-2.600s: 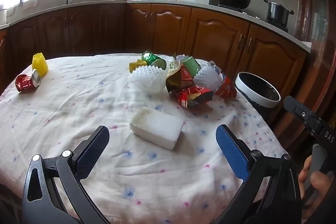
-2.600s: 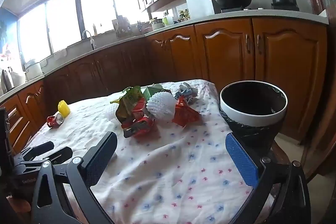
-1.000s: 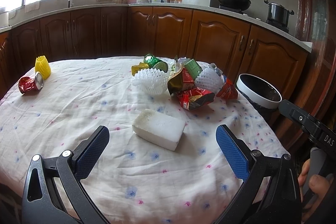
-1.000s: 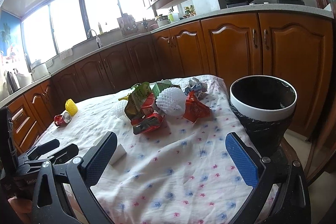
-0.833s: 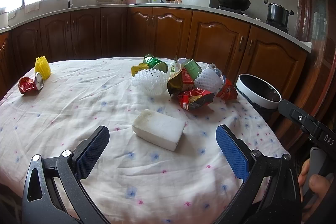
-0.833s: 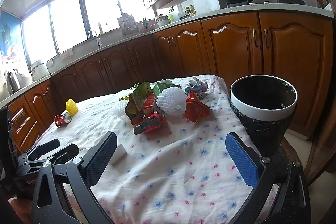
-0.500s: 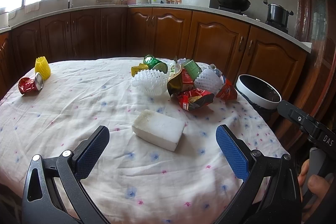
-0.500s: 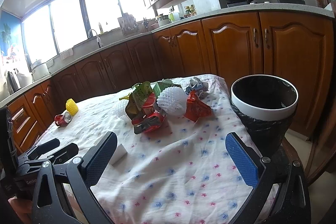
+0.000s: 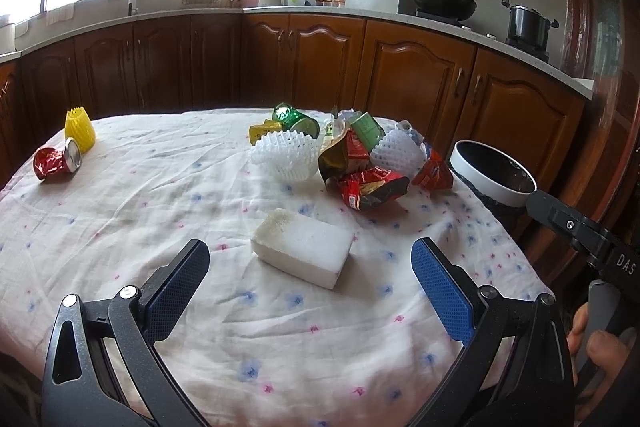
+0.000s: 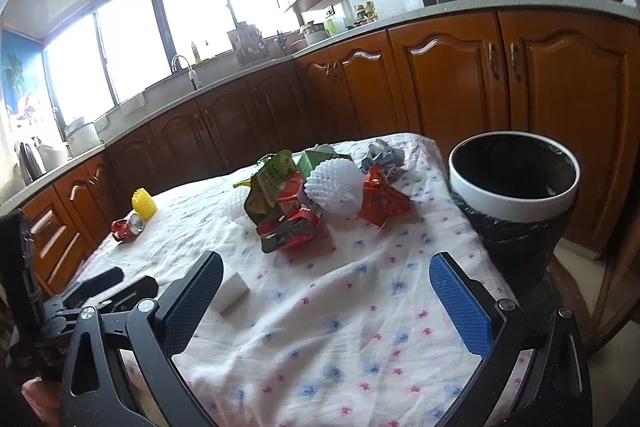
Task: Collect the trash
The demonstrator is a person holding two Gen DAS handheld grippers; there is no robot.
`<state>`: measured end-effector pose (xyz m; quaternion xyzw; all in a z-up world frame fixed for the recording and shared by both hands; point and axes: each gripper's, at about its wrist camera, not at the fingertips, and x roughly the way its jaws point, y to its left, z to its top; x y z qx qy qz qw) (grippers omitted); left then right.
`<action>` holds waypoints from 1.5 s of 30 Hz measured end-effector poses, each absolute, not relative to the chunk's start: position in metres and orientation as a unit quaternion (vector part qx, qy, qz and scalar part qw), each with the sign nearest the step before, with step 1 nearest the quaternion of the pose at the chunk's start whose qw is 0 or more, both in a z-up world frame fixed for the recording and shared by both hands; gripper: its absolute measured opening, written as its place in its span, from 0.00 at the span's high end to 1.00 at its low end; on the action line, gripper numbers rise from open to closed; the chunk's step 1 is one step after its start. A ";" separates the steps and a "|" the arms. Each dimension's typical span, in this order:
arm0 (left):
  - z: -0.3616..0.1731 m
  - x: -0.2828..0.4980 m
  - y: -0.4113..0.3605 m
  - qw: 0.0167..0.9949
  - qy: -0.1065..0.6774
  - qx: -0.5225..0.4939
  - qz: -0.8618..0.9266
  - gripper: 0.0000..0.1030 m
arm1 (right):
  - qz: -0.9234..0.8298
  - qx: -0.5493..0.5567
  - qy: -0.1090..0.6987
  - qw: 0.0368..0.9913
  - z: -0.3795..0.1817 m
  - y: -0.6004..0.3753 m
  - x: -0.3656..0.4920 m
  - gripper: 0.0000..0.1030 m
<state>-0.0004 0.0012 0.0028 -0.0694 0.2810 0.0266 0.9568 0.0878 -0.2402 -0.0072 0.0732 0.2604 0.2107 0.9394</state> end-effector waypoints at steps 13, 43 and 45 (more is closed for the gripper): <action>-0.026 0.025 0.011 0.936 0.341 -0.087 0.013 0.03 | 0.251 0.104 0.330 0.904 -0.027 -0.225 0.127 0.19; -0.060 0.096 0.017 0.904 0.409 -0.127 -0.011 0.25 | 0.288 0.136 0.427 0.846 -0.070 -0.183 0.232 0.93; -0.059 0.095 0.017 0.905 0.405 -0.127 -0.016 0.27 | 0.294 0.138 0.425 0.845 -0.066 -0.187 0.226 0.94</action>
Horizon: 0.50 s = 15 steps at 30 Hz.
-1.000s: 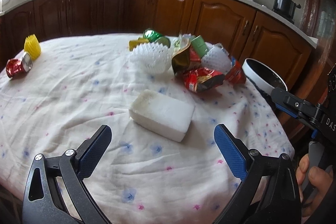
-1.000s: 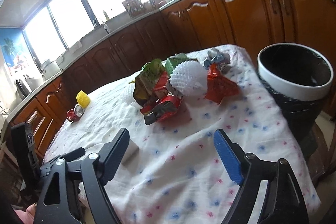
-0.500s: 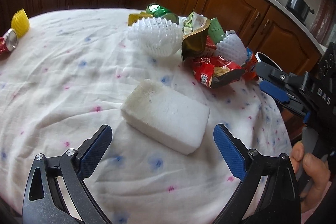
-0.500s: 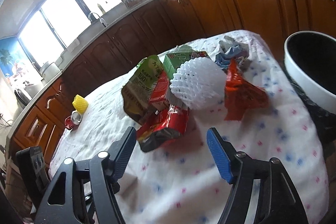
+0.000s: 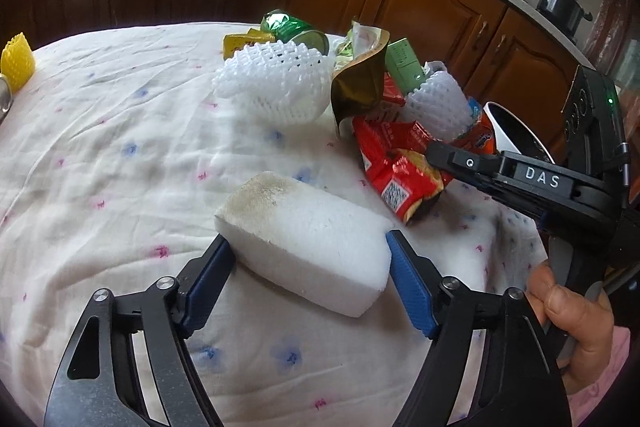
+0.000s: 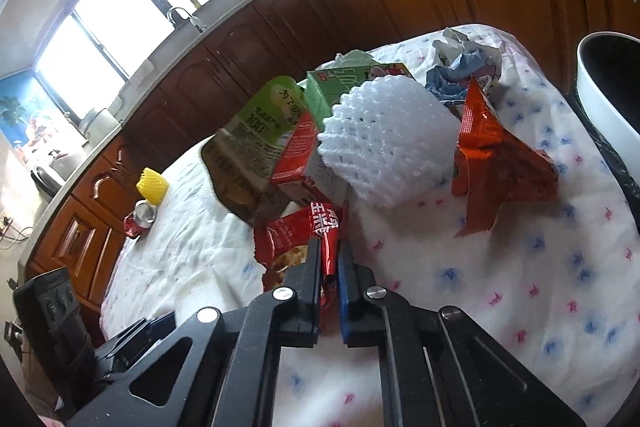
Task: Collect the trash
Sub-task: 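Grasp the white sponge with the left tool while the right tool grasps a red snack bag, then carry the sponge and snack bag over the black-and-white bin with both tools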
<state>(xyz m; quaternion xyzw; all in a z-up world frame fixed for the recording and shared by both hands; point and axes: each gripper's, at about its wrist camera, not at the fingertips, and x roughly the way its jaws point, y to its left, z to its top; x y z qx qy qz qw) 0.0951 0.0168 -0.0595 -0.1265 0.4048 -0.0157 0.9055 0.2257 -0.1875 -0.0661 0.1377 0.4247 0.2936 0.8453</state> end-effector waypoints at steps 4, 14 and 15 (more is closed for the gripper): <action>-0.057 0.092 0.016 0.908 0.398 -0.126 -0.027 0.29 | 0.298 0.142 0.416 0.847 -0.056 -0.196 0.215 0.94; -0.032 0.089 -0.001 0.918 0.375 -0.115 -0.060 0.29 | 0.266 0.158 0.383 0.871 -0.030 -0.244 0.196 0.94; -0.029 0.091 -0.004 0.918 0.374 -0.113 -0.064 0.29 | 0.259 0.161 0.379 0.874 -0.028 -0.252 0.197 0.94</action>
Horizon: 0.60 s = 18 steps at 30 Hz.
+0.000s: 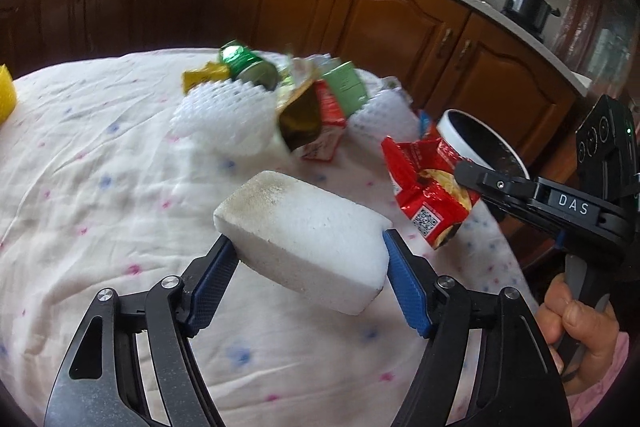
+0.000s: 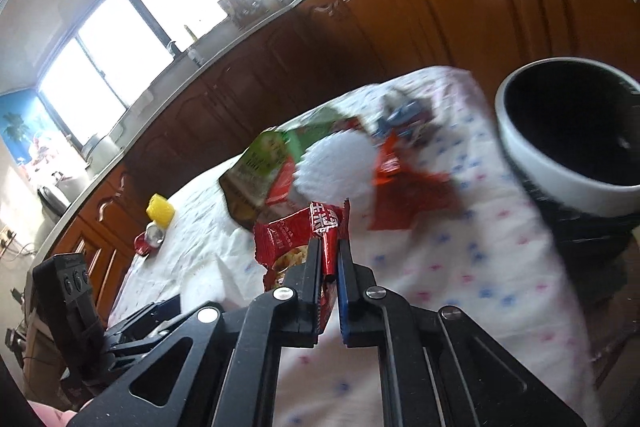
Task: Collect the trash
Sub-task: 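Carry the sponge and snack bag over the black-and-white bin with both tools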
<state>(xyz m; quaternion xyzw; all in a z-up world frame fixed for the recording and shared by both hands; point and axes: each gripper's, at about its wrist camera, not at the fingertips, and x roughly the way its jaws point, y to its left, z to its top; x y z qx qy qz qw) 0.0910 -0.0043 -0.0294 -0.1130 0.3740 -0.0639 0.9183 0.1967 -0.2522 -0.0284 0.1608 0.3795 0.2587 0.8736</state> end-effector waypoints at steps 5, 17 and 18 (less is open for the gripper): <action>-0.017 0.103 -0.029 0.920 0.367 -0.100 -0.091 0.29 | 0.231 0.175 0.365 0.885 -0.021 -0.287 0.197 0.94; 0.008 0.146 -0.111 0.920 0.350 -0.048 -0.168 0.29 | 0.157 0.194 0.337 0.908 -0.009 -0.372 0.206 0.94; 0.010 0.151 -0.119 0.920 0.349 -0.043 -0.172 0.29 | 0.152 0.195 0.335 0.909 -0.009 -0.378 0.209 0.94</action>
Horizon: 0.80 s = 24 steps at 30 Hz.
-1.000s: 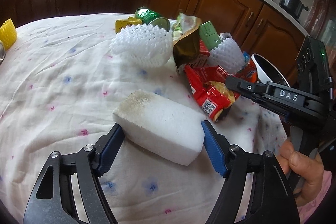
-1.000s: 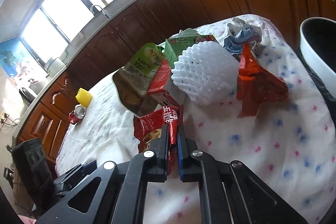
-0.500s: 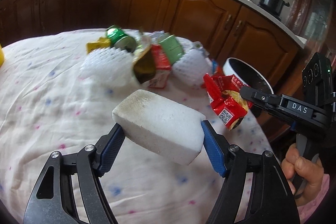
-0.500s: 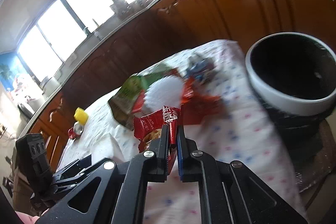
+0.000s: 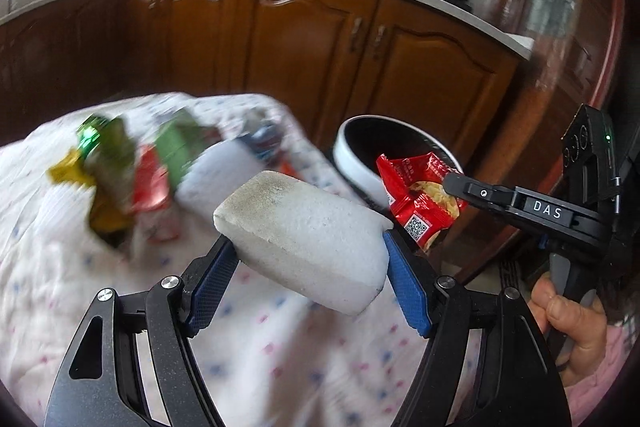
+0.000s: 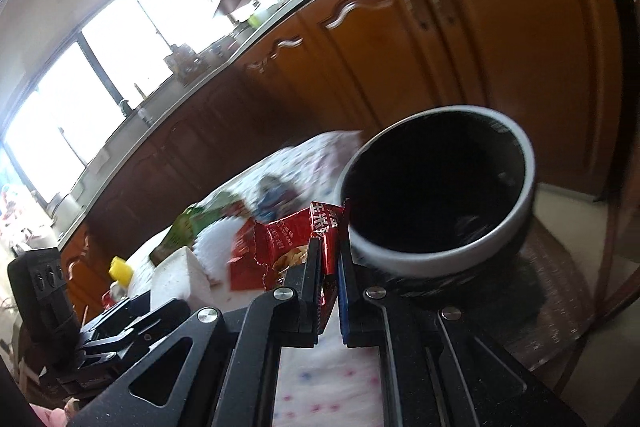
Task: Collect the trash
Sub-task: 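Carry the sponge and snack bag over the black-and-white bin with both tools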
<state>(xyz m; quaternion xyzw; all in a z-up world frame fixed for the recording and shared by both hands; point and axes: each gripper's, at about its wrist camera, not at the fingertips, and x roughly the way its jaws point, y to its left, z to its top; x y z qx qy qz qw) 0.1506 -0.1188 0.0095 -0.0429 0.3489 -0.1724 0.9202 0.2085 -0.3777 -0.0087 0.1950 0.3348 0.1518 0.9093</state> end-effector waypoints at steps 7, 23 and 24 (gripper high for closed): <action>0.013 0.182 -0.160 0.913 0.354 -0.029 -0.202 0.29 | 0.119 0.194 0.327 0.917 -0.006 -0.415 0.229 0.94; 0.003 0.252 -0.243 0.899 0.372 0.011 -0.230 0.28 | 0.084 0.181 0.346 0.916 -0.018 -0.457 0.282 0.92; 0.002 0.256 -0.246 0.898 0.374 0.015 -0.230 0.28 | 0.083 0.178 0.348 0.917 -0.019 -0.457 0.283 0.92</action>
